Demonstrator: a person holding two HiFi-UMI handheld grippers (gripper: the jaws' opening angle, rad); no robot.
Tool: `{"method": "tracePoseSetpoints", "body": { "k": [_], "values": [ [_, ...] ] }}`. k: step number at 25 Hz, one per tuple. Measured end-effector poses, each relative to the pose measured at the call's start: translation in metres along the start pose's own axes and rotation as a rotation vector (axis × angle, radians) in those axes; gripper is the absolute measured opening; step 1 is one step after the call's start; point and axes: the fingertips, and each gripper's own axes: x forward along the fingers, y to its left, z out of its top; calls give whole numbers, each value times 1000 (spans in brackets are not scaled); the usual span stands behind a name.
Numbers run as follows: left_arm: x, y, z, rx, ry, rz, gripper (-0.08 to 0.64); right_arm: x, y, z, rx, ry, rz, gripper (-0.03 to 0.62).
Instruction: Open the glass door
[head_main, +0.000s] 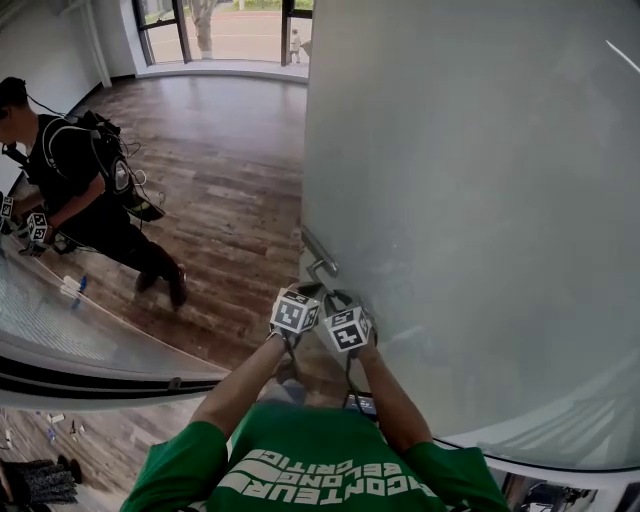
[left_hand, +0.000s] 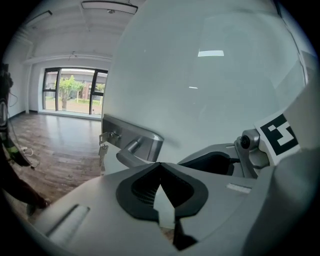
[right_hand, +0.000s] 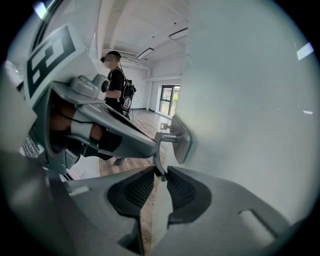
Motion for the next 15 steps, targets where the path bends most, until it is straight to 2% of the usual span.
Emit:
{"method": "tracePoseSetpoints", "body": {
  "k": [6, 10, 15],
  "values": [
    [24, -13, 17, 42, 11, -87, 17, -1, -36, 0, 29, 13, -44, 74],
    [31, -14, 24, 34, -15, -137, 17, 0, -58, -3, 52, 26, -72, 75],
    [37, -5, 38, 35, -31, -163, 17, 1, -91, -12, 68, 35, -114, 75]
  ]
}}
